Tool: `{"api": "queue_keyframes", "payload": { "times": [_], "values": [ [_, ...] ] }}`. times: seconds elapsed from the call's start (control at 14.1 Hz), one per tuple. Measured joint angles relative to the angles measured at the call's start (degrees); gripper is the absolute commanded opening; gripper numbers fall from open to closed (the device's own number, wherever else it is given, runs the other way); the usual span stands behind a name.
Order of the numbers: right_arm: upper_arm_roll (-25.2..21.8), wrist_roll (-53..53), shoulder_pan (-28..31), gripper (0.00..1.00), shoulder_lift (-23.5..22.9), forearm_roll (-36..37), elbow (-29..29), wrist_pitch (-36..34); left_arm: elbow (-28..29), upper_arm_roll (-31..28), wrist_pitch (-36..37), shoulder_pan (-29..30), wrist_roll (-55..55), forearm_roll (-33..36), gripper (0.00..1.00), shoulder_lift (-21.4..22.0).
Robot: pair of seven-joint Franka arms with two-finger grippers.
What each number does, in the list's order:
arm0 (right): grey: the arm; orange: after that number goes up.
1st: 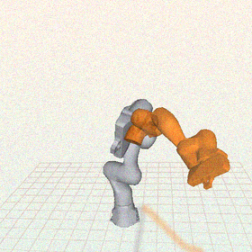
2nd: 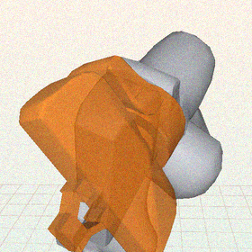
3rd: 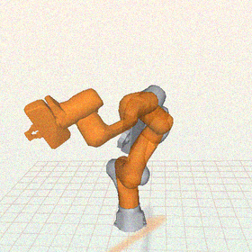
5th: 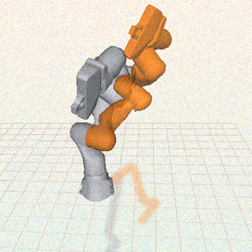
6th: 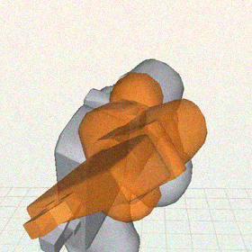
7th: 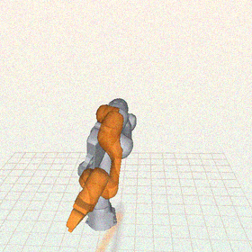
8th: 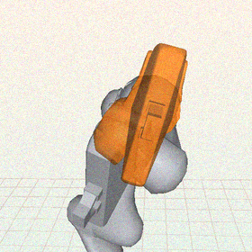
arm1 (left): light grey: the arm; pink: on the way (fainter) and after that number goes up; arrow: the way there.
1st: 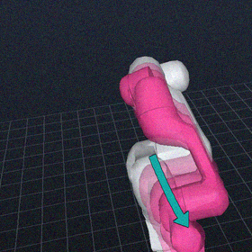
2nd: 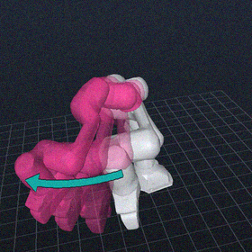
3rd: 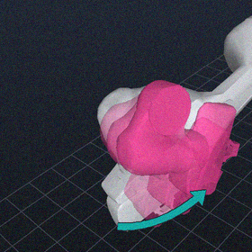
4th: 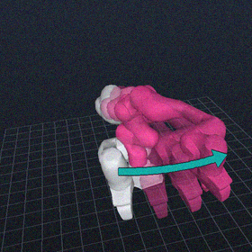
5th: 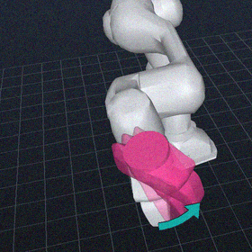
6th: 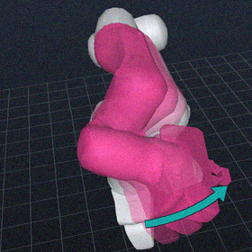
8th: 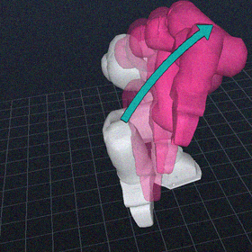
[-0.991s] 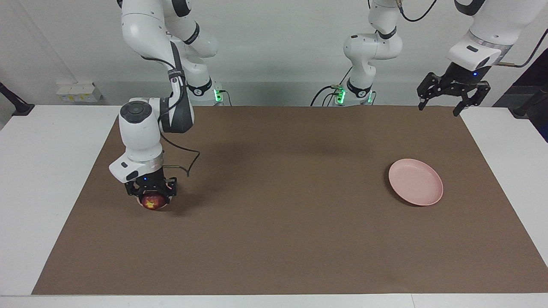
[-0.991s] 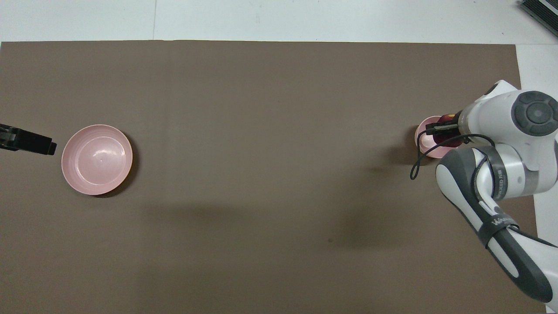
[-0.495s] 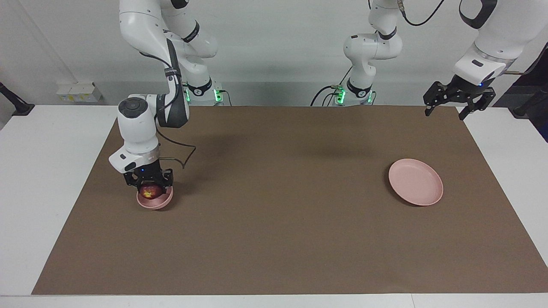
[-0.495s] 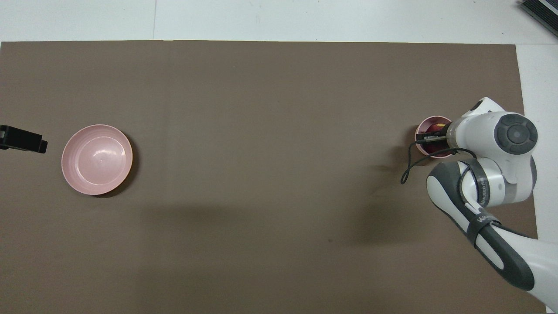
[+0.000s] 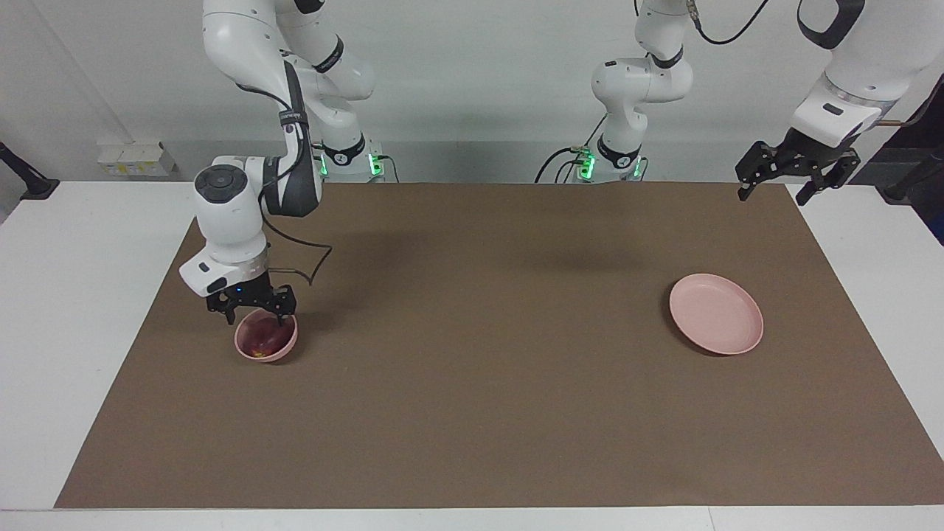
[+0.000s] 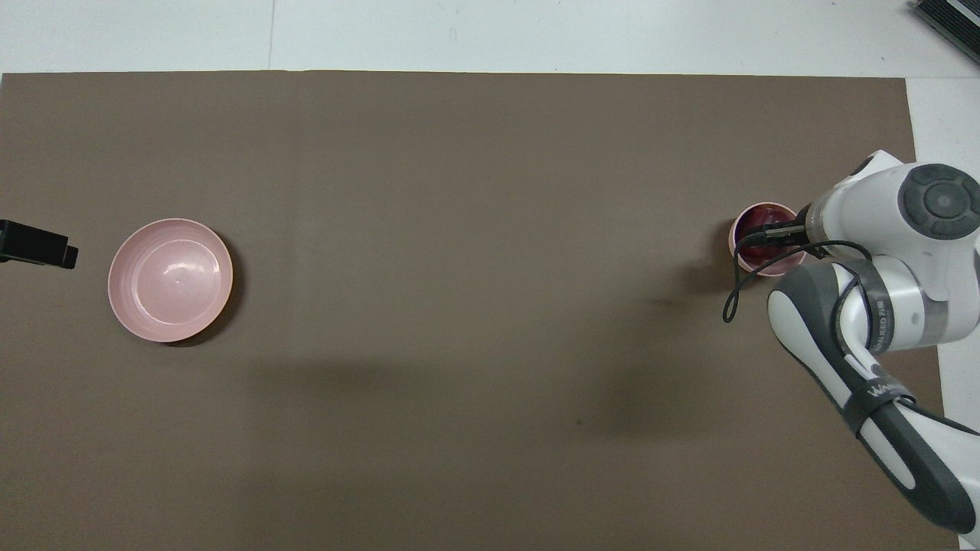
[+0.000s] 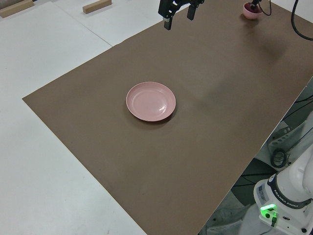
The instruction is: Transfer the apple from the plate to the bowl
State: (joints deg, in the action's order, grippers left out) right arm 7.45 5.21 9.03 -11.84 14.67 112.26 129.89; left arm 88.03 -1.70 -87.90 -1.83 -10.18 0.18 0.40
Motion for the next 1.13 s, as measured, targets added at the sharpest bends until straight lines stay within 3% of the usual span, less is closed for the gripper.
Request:
{"api": "queue_keyframes", "payload": {
  "times": [0.21, 0.42, 0.78, 1.13],
  "values": [
    [0.7, 0.0, -0.4, 1.00, 1.4, -4.2, -4.8, -10.0, 0.0, 0.0, 0.0, 0.0, 0.1, 0.0, 1.00, 0.0],
    [1.3, 0.0, -0.5, 1.00, 4.0, -6.0, -7.1, -15.8, 0.0, 0.0, 0.0, 0.0, 0.1, 0.0, 1.00, 0.0],
    [2.0, 0.0, -0.5, 1.00, 12.8, -9.4, -8.5, -26.6, 0.0, 0.0, 0.0, 0.0, 0.1, 0.0, 1.00, 0.1],
    [2.0, 0.0, -0.5, 1.00, 14.4, -10.9, -19.1, -40.7, 0.0, 0.0, 0.0, 0.0, 0.1, 0.0, 1.00, 0.1]
  ]
}}
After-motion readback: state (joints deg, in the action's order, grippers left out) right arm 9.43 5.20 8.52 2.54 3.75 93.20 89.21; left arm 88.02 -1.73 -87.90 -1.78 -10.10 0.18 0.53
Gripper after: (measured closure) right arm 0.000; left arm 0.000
